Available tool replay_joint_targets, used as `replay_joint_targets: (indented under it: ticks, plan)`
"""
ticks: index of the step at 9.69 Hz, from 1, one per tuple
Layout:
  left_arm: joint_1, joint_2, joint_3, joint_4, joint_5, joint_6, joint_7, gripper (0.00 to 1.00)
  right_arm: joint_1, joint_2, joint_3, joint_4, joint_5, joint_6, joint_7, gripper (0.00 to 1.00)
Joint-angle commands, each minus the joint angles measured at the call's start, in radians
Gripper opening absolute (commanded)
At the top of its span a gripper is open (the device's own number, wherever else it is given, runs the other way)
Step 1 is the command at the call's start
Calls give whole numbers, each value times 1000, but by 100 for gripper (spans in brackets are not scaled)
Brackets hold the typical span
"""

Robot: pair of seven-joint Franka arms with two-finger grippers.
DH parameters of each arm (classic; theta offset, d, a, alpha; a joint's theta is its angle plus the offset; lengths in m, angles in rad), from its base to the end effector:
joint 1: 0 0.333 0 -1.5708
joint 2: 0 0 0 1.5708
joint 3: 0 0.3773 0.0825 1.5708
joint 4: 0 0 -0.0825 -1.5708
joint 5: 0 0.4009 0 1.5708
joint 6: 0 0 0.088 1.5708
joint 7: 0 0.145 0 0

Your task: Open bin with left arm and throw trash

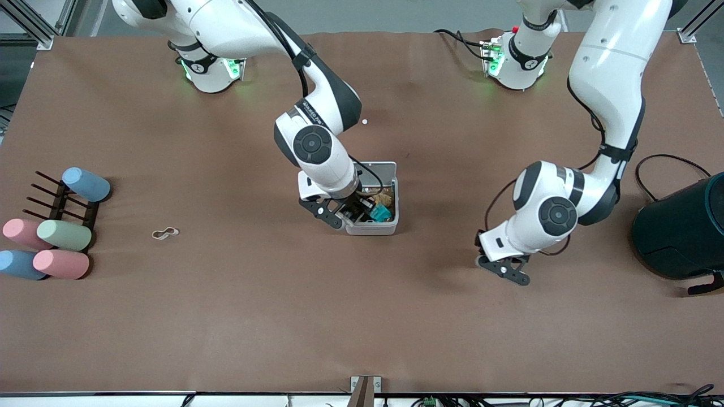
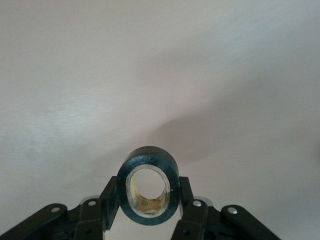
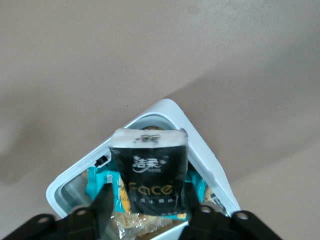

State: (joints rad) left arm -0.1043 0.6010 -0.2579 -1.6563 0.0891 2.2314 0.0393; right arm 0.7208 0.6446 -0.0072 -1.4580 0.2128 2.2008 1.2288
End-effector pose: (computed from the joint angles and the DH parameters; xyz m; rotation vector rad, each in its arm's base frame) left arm 0.6914 -0.2317 0.2714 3.0031 -0.6299 -0.0255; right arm 0.5819 0.5235 0.3184 -2.8140 0.9181 0.1308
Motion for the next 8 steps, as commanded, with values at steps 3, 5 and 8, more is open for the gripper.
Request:
replay_joint_targets:
  ticks: [3, 5, 8]
  plan:
    - [-55, -23, -155, 79, -8, -85, -429, 0, -10, -12, -13, 18, 7, -10, 0, 89]
    - [-122, -6, -155, 113, -12, -85, -540, 0, -140, -78, -14, 15, 7, -108, -18, 88]
    - [-205, 26, -153, 138, -2, -84, -696, 0, -347, -250, -14, -207, 5, -178, -282, 89]
